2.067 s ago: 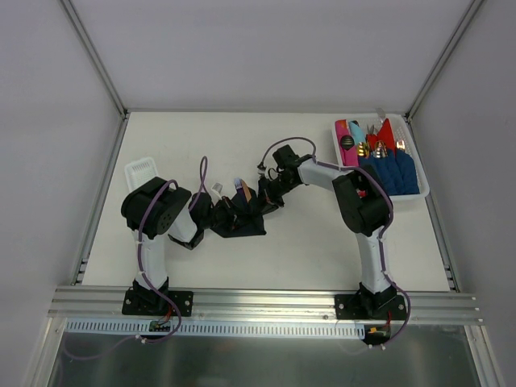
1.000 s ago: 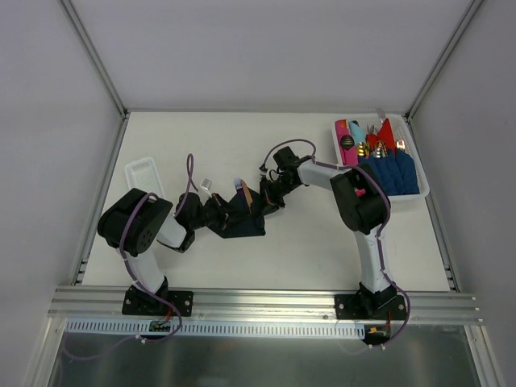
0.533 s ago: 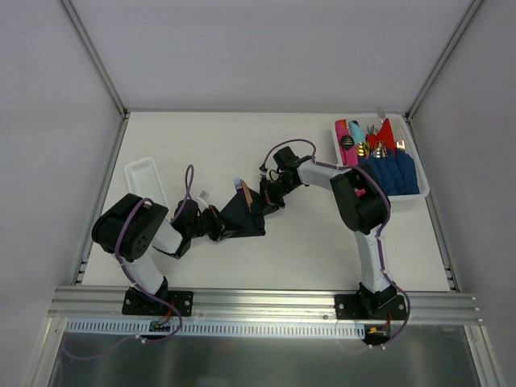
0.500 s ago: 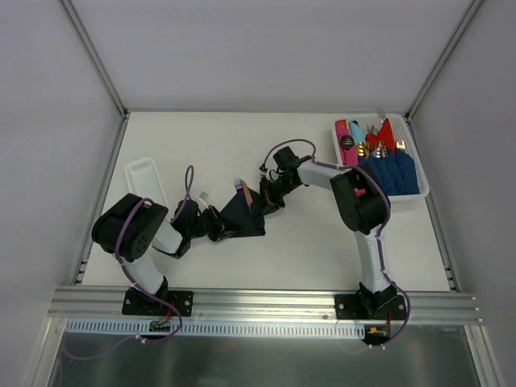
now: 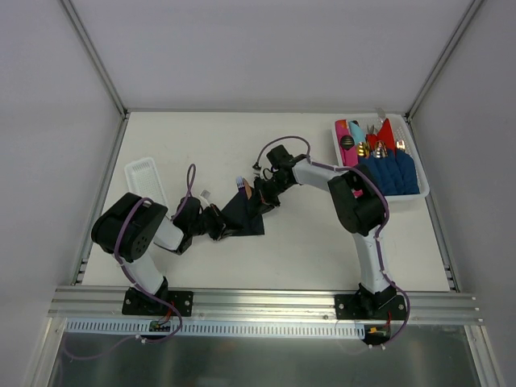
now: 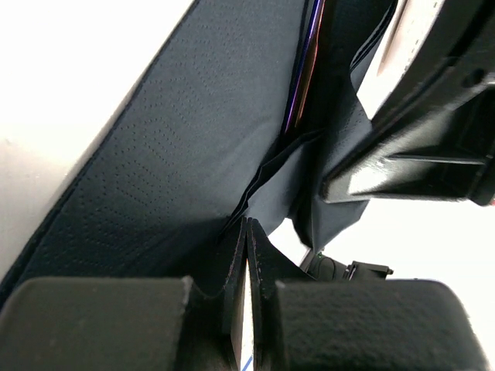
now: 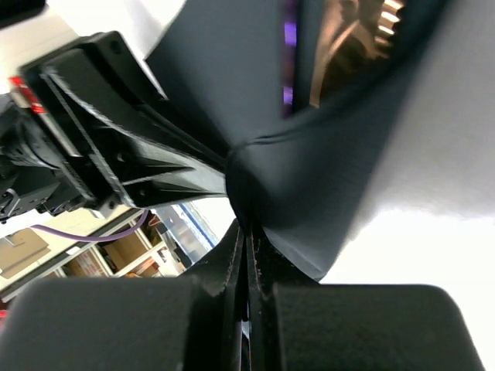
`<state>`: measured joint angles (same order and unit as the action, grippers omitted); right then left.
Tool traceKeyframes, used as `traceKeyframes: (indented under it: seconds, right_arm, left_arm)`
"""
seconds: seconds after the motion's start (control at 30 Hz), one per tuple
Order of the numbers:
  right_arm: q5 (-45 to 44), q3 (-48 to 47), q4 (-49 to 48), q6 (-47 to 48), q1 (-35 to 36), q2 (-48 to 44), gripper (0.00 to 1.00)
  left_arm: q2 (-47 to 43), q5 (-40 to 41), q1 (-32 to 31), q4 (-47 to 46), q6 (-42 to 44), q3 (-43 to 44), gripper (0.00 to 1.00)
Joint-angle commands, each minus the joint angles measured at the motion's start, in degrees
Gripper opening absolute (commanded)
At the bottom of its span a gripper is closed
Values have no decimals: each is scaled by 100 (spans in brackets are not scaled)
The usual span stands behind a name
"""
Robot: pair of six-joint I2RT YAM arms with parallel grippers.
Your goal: Place the utensils on the paper napkin and roll it up
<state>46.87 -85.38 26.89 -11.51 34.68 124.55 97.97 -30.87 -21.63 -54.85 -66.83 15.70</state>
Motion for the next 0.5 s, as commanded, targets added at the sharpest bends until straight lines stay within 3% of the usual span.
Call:
traceKeyframes:
  seconds: [0.0,0.47]
  right_arm:
    - [-47,-303,132,52,101,-256,0]
    - [-134,-620,88,-299,180,341,0]
  left_arm:
    - [11,301,62,519,310,29,0]
    - [2,301,62,607,381,29,0]
